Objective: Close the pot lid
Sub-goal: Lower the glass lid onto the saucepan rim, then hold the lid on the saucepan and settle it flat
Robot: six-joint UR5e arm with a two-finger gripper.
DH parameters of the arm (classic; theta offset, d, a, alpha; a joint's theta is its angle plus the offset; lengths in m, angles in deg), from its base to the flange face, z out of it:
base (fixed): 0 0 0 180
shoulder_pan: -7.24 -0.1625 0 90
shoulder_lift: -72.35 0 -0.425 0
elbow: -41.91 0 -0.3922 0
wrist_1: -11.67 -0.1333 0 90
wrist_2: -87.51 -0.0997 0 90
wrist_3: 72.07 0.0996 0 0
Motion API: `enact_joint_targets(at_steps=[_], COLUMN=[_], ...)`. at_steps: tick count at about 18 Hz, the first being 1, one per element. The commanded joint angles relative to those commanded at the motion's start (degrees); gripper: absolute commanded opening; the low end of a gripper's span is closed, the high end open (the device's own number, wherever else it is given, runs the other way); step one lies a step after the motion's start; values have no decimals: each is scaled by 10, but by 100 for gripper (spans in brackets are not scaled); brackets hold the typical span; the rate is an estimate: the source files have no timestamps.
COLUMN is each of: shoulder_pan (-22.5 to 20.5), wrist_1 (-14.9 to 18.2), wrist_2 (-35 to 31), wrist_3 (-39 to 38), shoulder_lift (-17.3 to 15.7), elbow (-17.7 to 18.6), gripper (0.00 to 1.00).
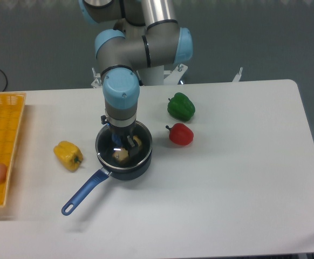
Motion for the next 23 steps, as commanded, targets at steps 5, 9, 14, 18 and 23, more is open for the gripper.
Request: enact_joint_targets(at_steps=[5, 9, 14, 18, 23], shoulder_pan=[1, 1, 1, 0, 1], wrist_1=[0, 1, 1, 1, 1], wrist_2=[0, 0, 0, -1, -1], wrist_3=[-3, -2, -2, -2, -2], shoulder_lift=[3, 4, 4, 8, 9], elbow=[-1, -1, 0, 0, 0], gripper=[61, 61, 61, 61, 61])
